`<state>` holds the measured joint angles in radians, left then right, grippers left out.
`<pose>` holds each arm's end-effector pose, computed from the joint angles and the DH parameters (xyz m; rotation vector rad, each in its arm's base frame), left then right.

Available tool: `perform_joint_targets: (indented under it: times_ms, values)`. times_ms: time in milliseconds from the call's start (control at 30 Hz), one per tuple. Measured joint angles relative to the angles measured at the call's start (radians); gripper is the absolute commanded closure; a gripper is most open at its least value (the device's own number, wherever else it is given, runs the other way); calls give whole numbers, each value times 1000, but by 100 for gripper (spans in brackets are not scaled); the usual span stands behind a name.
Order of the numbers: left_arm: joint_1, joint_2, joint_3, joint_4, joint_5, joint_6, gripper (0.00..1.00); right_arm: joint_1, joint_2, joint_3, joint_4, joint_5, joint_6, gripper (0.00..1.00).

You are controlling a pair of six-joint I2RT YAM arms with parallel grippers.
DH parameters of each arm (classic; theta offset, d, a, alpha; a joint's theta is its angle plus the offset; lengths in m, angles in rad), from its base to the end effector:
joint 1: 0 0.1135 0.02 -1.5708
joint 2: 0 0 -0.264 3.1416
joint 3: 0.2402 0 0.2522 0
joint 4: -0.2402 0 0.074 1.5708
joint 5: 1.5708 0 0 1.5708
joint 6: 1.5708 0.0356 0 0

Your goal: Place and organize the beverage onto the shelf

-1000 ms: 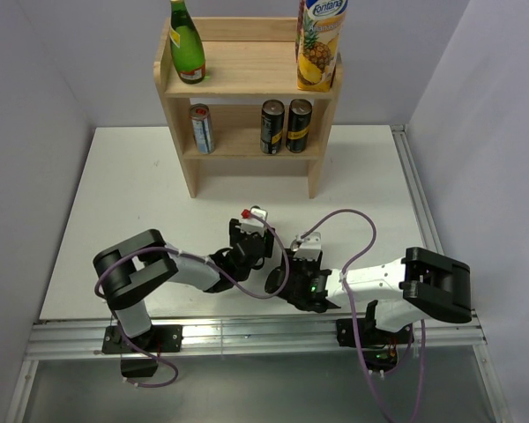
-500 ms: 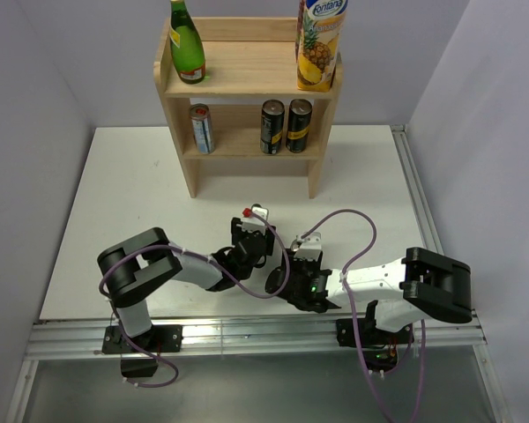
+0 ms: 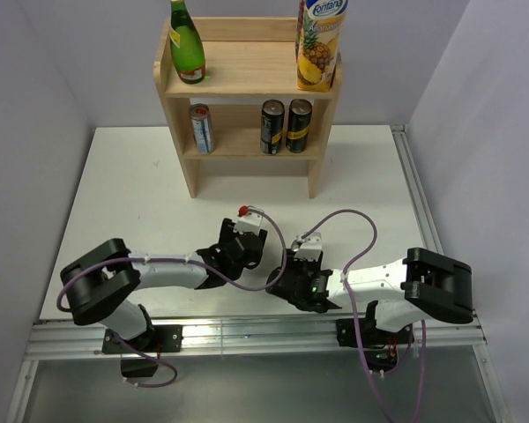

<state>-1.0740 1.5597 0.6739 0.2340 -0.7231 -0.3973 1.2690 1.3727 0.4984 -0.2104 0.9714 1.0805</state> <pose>0.1630 -0.2512 0.1647 0.3123 2.0205 -0.1039 0.0920 0.1967 0.1397 0.0751 2.0921 0.0521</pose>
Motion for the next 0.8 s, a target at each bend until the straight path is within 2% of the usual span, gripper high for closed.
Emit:
perform_joint_targets:
  times_ms: [267, 567, 800]
  values:
    - [-2, -150, 171, -256, 3, 22, 100, 0, 0, 0, 2, 0, -5, 100]
    - [-2, -171, 542, -509, -1, 102, 100, 0, 0, 0, 9, -4, -16, 100]
    - [24, -127, 877, -631, -9, 180, 100, 0, 0, 0, 9, -5, -22, 100]
